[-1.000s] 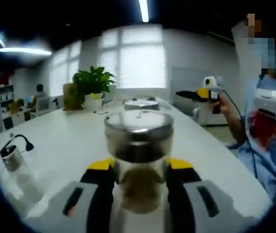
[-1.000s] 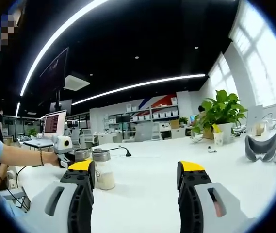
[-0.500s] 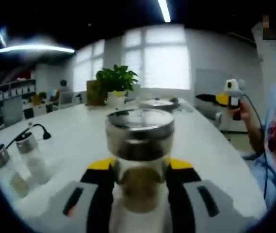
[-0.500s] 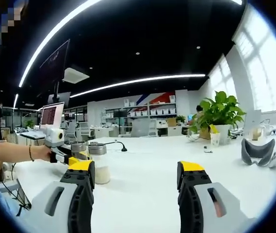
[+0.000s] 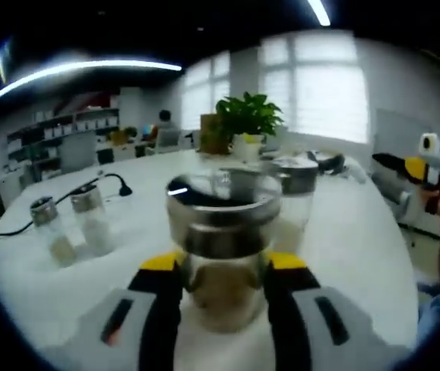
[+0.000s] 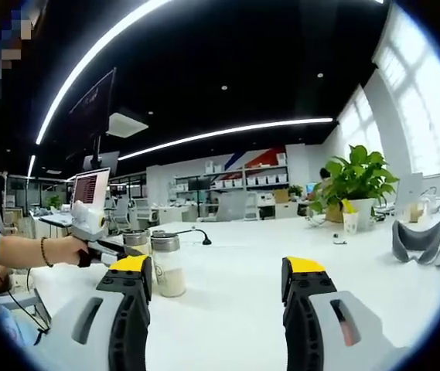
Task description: Rotate the seasoning bottle until the label or dispensing opening points toward the visible target arrow and the bottle remains upright within the marked orientation range
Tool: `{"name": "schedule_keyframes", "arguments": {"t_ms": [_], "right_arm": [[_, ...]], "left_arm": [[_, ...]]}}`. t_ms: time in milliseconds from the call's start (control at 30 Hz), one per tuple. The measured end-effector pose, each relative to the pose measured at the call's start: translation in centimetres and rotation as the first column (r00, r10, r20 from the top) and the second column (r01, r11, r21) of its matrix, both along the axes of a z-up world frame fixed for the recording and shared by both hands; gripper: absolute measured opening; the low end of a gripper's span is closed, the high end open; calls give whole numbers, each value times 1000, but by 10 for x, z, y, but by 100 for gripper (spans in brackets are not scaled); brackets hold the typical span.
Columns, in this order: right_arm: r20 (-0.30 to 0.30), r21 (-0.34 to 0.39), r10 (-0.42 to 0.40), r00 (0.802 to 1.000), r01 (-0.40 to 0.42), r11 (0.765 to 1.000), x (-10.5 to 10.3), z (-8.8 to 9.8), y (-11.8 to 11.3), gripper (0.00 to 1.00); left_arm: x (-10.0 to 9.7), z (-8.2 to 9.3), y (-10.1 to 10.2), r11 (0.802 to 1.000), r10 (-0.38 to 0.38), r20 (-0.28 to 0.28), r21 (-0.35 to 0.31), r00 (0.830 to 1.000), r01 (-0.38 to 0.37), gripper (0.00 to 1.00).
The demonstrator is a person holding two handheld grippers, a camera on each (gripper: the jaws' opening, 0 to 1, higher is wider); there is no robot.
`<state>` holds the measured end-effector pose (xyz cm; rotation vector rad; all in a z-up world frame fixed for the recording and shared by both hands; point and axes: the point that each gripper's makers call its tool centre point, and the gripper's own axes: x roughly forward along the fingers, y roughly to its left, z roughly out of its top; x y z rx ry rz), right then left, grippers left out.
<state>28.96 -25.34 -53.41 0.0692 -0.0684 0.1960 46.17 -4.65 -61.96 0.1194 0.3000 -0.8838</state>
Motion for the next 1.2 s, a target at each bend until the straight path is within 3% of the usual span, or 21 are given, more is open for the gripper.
{"name": "schedule_keyframes", "arguments": {"t_ms": [233, 433, 800, 967, 1133, 1167, 1200], "right_arm": [[4, 19, -25, 1000, 25, 1000, 1, -1, -6, 66], [20, 33, -59, 998, 59, 998, -1, 3, -13, 66], [6, 57, -44, 999, 43, 997, 2, -2, -8, 66], [3, 61, -39, 999, 38, 997, 2, -3, -7, 66], [5, 68, -38, 999, 37, 997, 2, -2, -8, 66], [0, 66, -43, 999, 43, 997, 2, -3, -9, 65], [-13, 48, -46, 999, 46, 998, 2, -5, -9, 64]], "left_arm": [[4, 0, 6, 989, 143, 24, -52, 989, -142, 44], [1, 0, 11, 963, 265, 51, -69, 963, -261, 44], [1, -1, 15, 920, 378, 59, -133, 924, -368, 44], [3, -2, 15, 911, 400, 71, -135, 914, -389, 44], [3, -4, 15, 912, 404, 89, -120, 910, -393, 44], [2, -7, 16, 918, 395, 92, -86, 914, -388, 44], [-1, -13, 16, 933, 352, 153, 25, 923, -360, 45]]}}
